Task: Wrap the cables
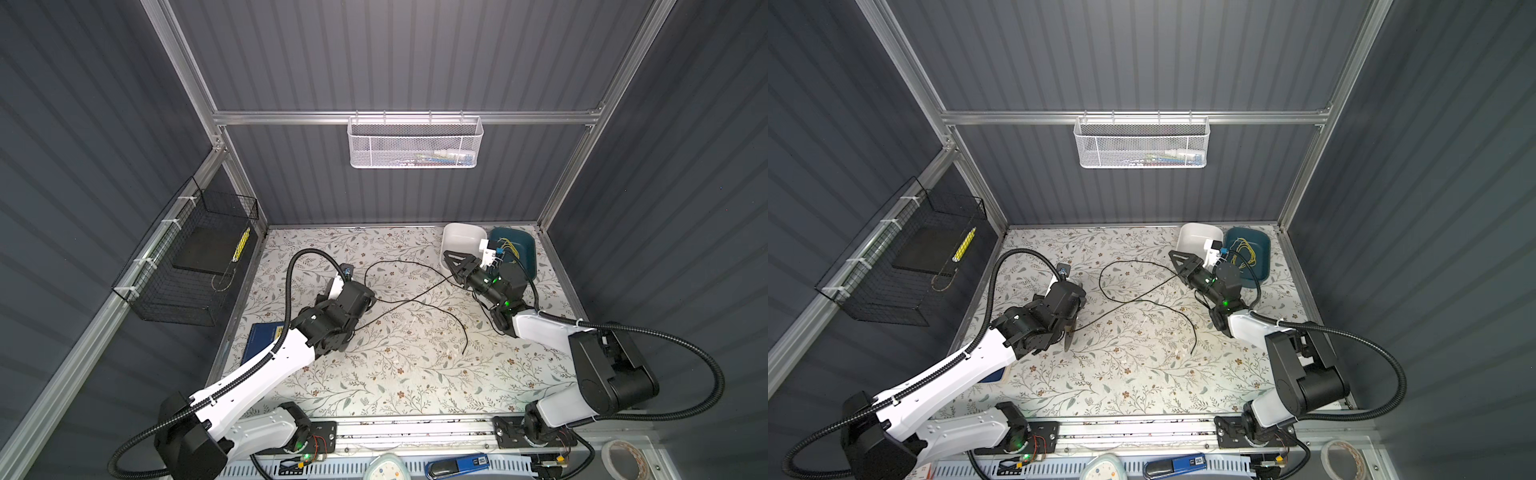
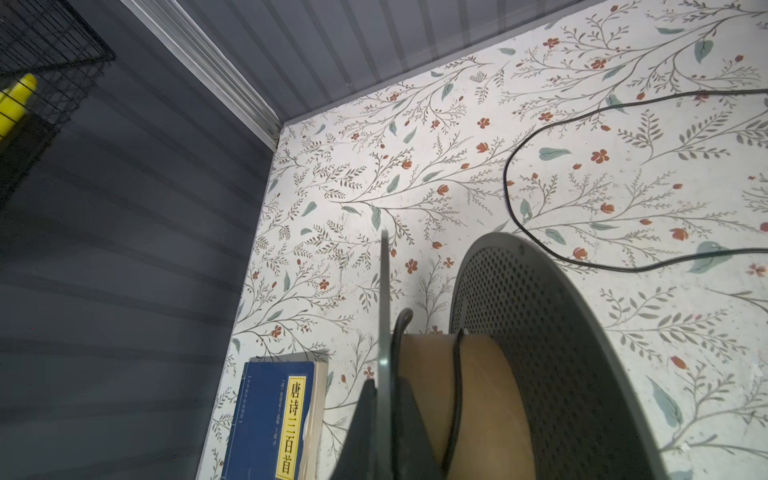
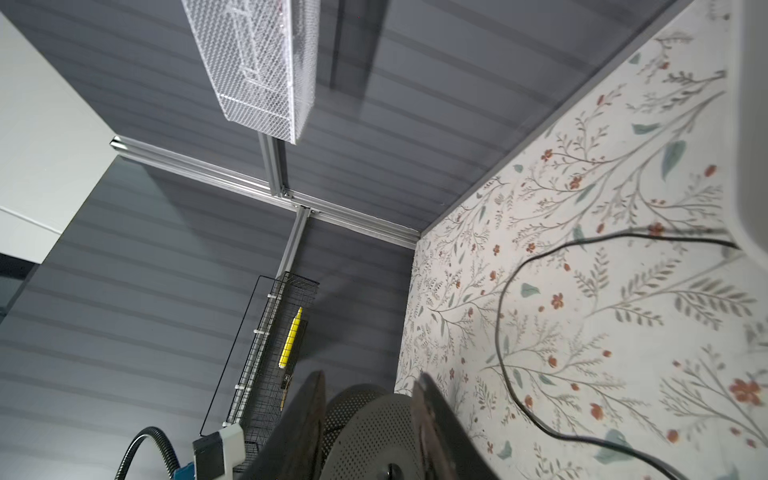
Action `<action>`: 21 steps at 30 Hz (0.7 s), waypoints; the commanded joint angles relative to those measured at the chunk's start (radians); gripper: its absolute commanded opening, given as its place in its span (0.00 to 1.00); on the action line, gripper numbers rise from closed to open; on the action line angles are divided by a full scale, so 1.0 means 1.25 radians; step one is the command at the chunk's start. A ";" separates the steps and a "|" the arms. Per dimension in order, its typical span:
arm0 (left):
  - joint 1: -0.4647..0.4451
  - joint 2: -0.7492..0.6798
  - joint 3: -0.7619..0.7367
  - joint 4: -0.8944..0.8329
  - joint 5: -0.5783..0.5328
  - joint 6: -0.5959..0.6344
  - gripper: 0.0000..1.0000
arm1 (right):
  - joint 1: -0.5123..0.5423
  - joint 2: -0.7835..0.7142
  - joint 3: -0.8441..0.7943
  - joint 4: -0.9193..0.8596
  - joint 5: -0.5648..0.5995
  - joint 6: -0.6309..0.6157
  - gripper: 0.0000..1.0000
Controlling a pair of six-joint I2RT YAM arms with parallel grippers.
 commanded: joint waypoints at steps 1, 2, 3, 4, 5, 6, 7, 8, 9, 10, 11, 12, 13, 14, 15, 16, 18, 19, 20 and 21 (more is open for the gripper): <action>0.004 -0.016 -0.001 0.026 -0.026 -0.036 0.00 | -0.031 -0.060 0.001 0.082 0.048 0.040 0.30; 0.005 -0.021 -0.006 0.020 -0.030 -0.039 0.00 | -0.050 -0.076 0.003 0.067 0.040 0.042 0.30; 0.005 -0.027 -0.016 0.019 -0.033 -0.042 0.00 | -0.078 -0.094 0.009 0.044 0.026 0.046 0.31; 0.006 -0.033 -0.024 0.016 -0.034 -0.044 0.00 | -0.107 -0.112 0.016 0.024 0.010 0.047 0.31; 0.006 -0.035 -0.031 0.012 -0.038 -0.044 0.00 | -0.134 -0.127 0.026 -0.004 -0.007 0.050 0.31; 0.007 -0.033 -0.035 0.005 -0.046 -0.046 0.00 | -0.167 -0.143 0.035 -0.026 -0.024 0.049 0.31; 0.009 -0.030 -0.037 -0.001 -0.053 -0.046 0.00 | -0.200 -0.158 0.050 -0.050 -0.044 0.046 0.33; 0.013 -0.027 -0.037 -0.006 -0.059 -0.048 0.00 | -0.228 -0.169 0.066 -0.080 -0.062 0.044 0.33; 0.017 -0.020 -0.034 -0.011 -0.059 -0.052 0.00 | -0.260 -0.180 0.080 -0.100 -0.077 0.048 0.34; 0.023 -0.015 -0.033 -0.012 -0.059 -0.054 0.00 | -0.289 -0.188 0.097 -0.111 -0.092 0.054 0.34; 0.029 -0.011 -0.031 -0.014 -0.059 -0.055 0.00 | -0.314 -0.193 0.112 -0.130 -0.108 0.060 0.34; 0.038 -0.006 -0.026 -0.014 -0.056 -0.054 0.00 | -0.341 -0.200 0.124 -0.139 -0.124 0.066 0.34; 0.047 -0.007 -0.024 -0.015 -0.052 -0.053 0.00 | -0.367 -0.207 0.135 -0.152 -0.138 0.071 0.34; 0.053 -0.008 -0.023 -0.012 -0.048 -0.051 0.00 | -0.383 -0.213 0.146 -0.169 -0.149 0.072 0.34; 0.059 -0.008 -0.024 -0.008 -0.043 -0.047 0.00 | -0.404 -0.221 0.155 -0.185 -0.163 0.071 0.34; 0.063 -0.009 -0.022 -0.008 -0.040 -0.047 0.00 | -0.420 -0.229 0.160 -0.197 -0.170 0.069 0.34; 0.064 -0.004 -0.015 -0.004 -0.021 -0.041 0.00 | -0.430 -0.243 0.172 -0.239 -0.184 0.053 0.31; 0.064 0.002 -0.010 0.003 -0.008 -0.034 0.00 | -0.420 -0.250 0.179 -0.263 -0.189 0.034 0.29; 0.064 0.008 -0.003 0.012 0.007 -0.025 0.00 | -0.406 -0.255 0.180 -0.282 -0.189 0.014 0.28; 0.064 0.018 0.004 0.031 0.043 0.006 0.00 | -0.385 -0.261 0.185 -0.310 -0.185 -0.014 0.25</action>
